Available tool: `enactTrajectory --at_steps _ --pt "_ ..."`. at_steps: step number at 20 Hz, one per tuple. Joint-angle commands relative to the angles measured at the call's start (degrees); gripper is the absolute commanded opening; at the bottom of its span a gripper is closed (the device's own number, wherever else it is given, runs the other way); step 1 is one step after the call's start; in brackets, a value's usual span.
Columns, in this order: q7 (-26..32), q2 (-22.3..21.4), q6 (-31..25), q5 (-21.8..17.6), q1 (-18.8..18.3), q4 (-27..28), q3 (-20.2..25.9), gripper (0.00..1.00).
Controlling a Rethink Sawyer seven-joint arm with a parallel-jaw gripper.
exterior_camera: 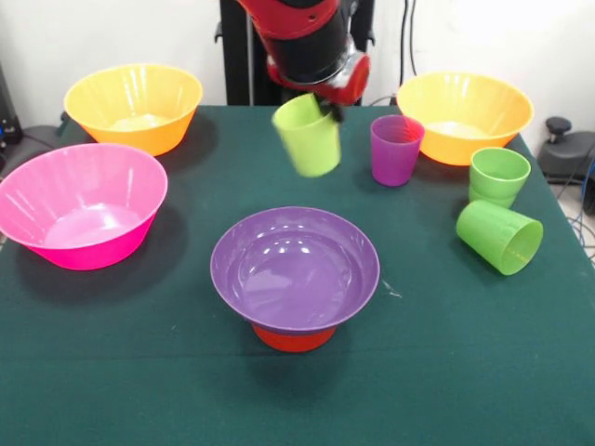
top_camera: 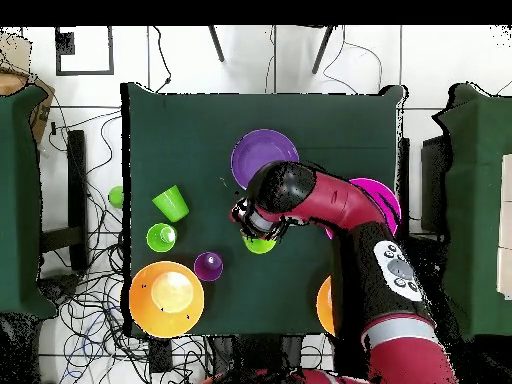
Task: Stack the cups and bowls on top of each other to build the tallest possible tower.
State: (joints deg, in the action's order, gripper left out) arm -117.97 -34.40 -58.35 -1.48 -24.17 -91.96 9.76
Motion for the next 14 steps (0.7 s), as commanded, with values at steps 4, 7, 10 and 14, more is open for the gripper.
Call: enactTrajectory --at_steps 4,7,10,14 --pt "-1.28 2.01 22.91 -18.18 4.97 13.58 -5.06 0.00" --pt "-0.57 2.12 25.15 -20.37 5.62 14.85 -5.42 0.00" --pt "-0.59 2.61 25.65 -20.73 5.93 15.77 -5.81 0.00" --pt "-0.53 4.28 23.63 -18.15 5.49 18.00 -4.80 0.00"
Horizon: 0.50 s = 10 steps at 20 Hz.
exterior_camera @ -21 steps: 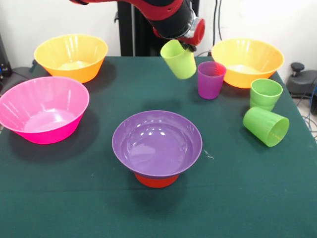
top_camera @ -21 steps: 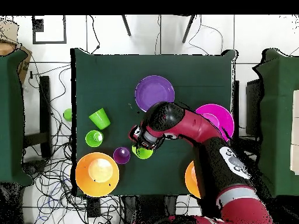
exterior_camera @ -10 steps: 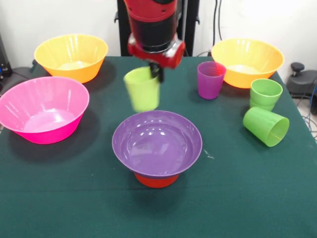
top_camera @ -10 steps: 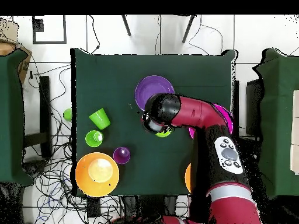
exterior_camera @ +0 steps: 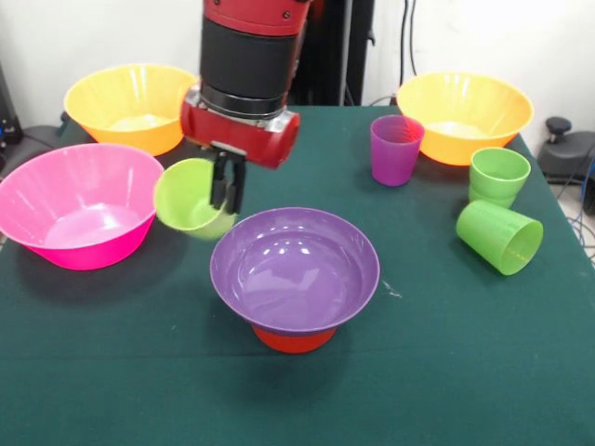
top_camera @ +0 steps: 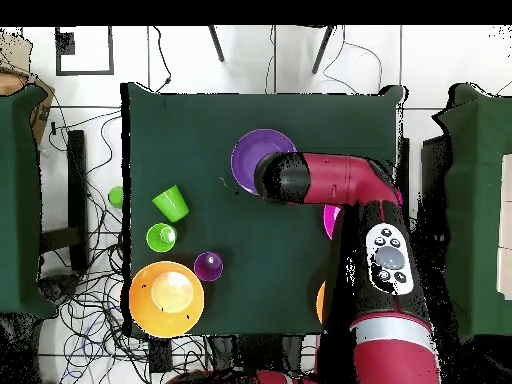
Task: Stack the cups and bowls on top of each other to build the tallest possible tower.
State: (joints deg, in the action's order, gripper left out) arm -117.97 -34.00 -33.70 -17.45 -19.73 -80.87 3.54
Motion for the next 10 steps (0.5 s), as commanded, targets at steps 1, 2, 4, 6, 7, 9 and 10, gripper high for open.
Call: enactTrajectory --at_steps 1,2,4,6,7,9,10 --pt "-0.32 4.04 -1.66 -1.18 0.65 6.77 2.13 0.00" --pt "0.32 4.47 -2.94 -0.16 0.12 7.54 3.07 0.00" --pt "1.47 4.42 -4.46 1.40 -0.87 7.23 4.73 0.00" --pt "2.47 3.92 -7.58 3.41 -1.67 6.48 6.09 0.00" --pt "2.68 3.54 -9.62 4.43 -1.84 6.11 6.42 0.00" --pt "2.67 3.41 -15.13 6.17 -1.65 7.07 6.52 0.00" --pt "2.54 3.51 -18.00 7.03 -1.46 7.80 6.49 0.00"
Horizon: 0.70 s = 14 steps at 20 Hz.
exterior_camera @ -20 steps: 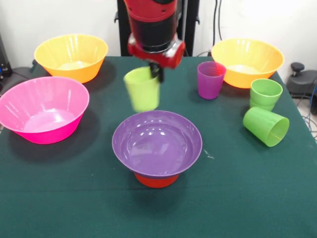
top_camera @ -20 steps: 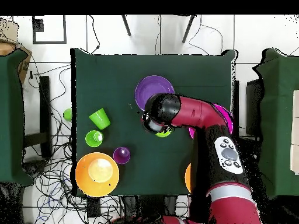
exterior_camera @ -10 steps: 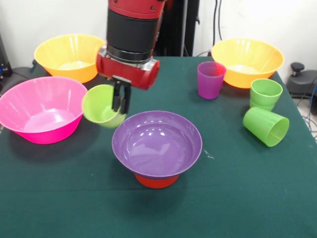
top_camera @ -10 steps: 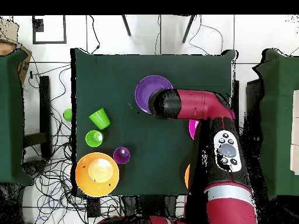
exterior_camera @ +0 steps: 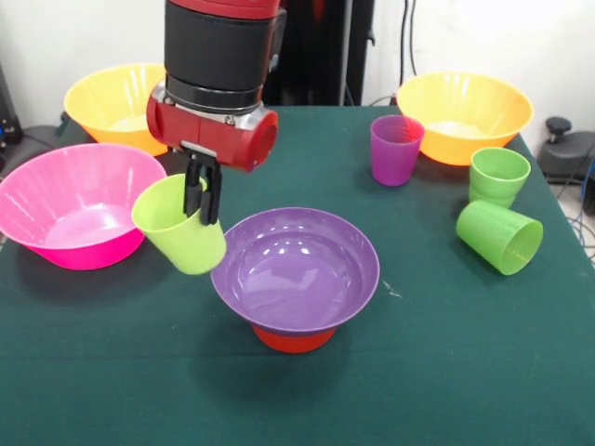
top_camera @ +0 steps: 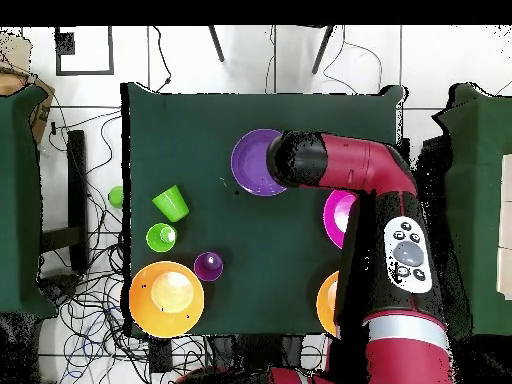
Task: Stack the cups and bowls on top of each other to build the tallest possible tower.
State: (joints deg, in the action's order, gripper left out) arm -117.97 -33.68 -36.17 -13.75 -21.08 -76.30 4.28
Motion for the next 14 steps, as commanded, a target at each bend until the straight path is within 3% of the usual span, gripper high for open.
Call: enactTrajectory --at_steps 1,9,14 --pt "2.60 3.19 -17.56 3.94 -0.08 3.57 5.78 0.00" --pt "0.55 3.55 -25.59 6.49 1.39 6.06 5.19 0.00" --pt "-2.33 3.37 -22.24 7.20 2.50 4.62 4.49 0.00"
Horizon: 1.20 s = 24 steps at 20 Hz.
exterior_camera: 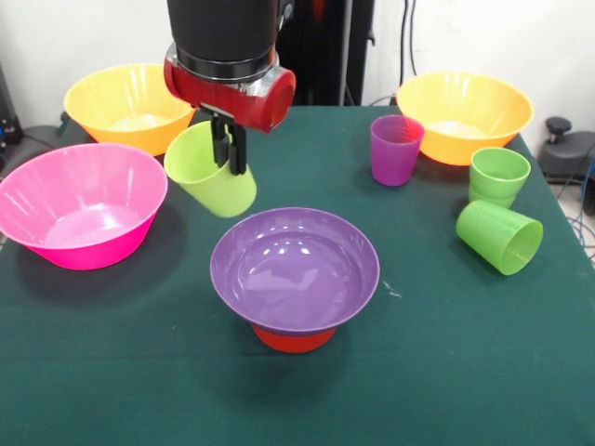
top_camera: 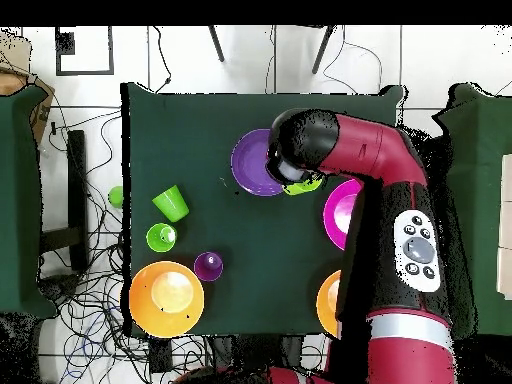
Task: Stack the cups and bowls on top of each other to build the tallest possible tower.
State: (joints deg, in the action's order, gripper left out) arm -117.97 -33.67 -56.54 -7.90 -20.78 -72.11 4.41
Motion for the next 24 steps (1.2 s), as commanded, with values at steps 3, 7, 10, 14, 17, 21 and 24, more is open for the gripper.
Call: enactTrajectory --at_steps 3,7,10,14,17,21,24 --pt "-3.14 3.73 1.02 1.23 2.75 0.14 3.85 0.00" --pt "-4.16 4.02 5.01 2.02 2.62 -0.98 3.77 0.00" --pt "-4.69 3.63 4.82 3.62 2.52 -2.18 4.12 0.00" --pt "-6.32 3.72 3.50 5.13 3.39 -1.97 3.70 0.00" --pt "-6.38 3.87 3.77 5.62 3.67 -1.85 3.37 0.00" --pt "-6.88 4.55 4.20 6.05 4.27 -1.24 2.74 0.00" --pt "-7.97 4.90 4.89 6.93 4.84 -1.43 2.36 0.00"
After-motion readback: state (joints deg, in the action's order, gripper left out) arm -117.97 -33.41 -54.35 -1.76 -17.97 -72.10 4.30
